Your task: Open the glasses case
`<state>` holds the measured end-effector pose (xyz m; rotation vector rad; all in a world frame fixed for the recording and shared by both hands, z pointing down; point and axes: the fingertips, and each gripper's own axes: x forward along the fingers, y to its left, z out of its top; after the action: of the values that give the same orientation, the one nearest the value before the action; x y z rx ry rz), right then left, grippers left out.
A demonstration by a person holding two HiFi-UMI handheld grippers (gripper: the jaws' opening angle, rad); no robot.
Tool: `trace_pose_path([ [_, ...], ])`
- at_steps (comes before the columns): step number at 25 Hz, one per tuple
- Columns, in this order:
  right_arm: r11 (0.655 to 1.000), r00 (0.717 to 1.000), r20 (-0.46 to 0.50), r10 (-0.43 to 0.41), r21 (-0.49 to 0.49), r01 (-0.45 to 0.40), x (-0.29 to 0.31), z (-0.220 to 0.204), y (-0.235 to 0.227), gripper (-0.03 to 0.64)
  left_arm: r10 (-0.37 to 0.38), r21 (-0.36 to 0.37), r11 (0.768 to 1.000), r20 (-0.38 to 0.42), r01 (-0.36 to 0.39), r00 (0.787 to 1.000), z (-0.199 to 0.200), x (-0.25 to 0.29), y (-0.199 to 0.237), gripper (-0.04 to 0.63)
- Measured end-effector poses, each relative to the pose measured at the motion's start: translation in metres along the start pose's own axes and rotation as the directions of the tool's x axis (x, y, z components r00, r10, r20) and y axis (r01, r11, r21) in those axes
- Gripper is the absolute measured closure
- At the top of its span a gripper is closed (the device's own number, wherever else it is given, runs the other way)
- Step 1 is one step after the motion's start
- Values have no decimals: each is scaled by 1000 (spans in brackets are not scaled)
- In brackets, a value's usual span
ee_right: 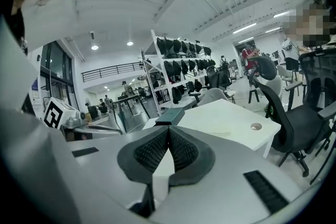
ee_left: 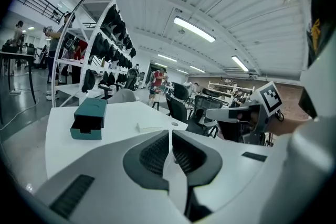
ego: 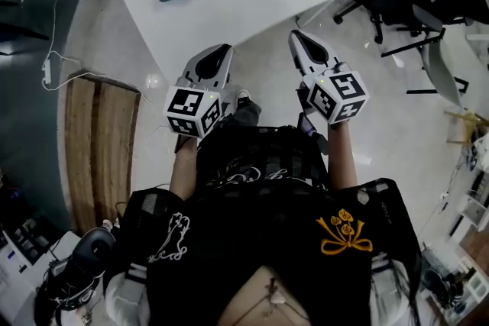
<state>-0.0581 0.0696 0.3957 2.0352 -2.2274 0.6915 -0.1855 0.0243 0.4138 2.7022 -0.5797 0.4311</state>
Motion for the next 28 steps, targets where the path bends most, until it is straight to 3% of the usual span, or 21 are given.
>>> trace_pose_path([
  [10, 999, 999, -2, -42, -18, 42, 51, 29, 2, 604, -52, -13, 999, 18, 52, 999, 30, 23, 51, 561],
  [17, 997, 997, -23, -73, -9, 73, 57, 25, -26, 604, -72, -3, 997, 4, 72, 997, 20, 50, 47, 561],
  [23, 999, 999, -39, -20, -34, 19, 84, 43, -65, 604, -36, 3, 999, -12, 36, 999, 28, 89, 47, 561],
  [28, 994, 997, -64, 42, -94, -48, 127, 62, -112, 604, 54, -12, 998, 14, -54, 998, 48, 139, 69, 561],
])
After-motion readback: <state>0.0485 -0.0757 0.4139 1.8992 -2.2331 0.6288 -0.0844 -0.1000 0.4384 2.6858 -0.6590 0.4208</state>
